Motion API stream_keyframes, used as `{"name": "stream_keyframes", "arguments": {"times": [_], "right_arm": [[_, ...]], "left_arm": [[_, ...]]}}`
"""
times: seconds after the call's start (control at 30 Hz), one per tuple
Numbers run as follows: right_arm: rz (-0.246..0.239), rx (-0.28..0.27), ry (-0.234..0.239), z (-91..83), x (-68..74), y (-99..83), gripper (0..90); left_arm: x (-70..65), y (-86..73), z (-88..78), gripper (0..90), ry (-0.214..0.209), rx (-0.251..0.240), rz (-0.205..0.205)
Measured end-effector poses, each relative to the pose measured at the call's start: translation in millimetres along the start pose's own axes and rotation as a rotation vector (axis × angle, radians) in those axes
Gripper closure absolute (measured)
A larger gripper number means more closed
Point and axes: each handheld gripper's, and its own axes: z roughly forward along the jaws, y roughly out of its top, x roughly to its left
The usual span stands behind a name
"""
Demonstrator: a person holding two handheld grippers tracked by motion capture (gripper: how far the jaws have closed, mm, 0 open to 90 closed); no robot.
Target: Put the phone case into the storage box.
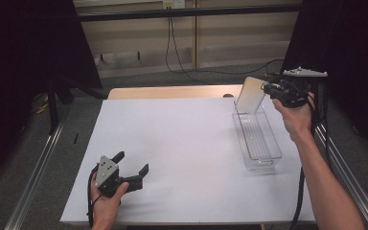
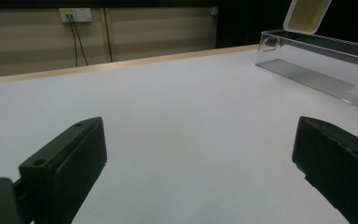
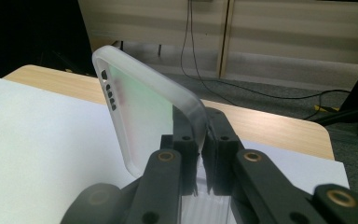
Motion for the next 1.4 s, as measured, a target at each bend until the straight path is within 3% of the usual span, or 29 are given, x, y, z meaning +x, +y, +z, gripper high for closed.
{"name": "stream_keyframes", "arguments": {"times": [0.9, 1.4], "right_arm": [[-0.064, 0.026, -0.044, 22.3, -10.9, -2.8, 84.9], [-0.064, 0.083, -0.066, 50.2, -21.3, -13.3, 84.9]], "left_arm": [[0.4, -0.2, 0.0, 2.8, 0.002, 0.008, 0.022], [1.5, 1.2, 2.8, 2.7, 0.013, 0.011, 0.048]]}}
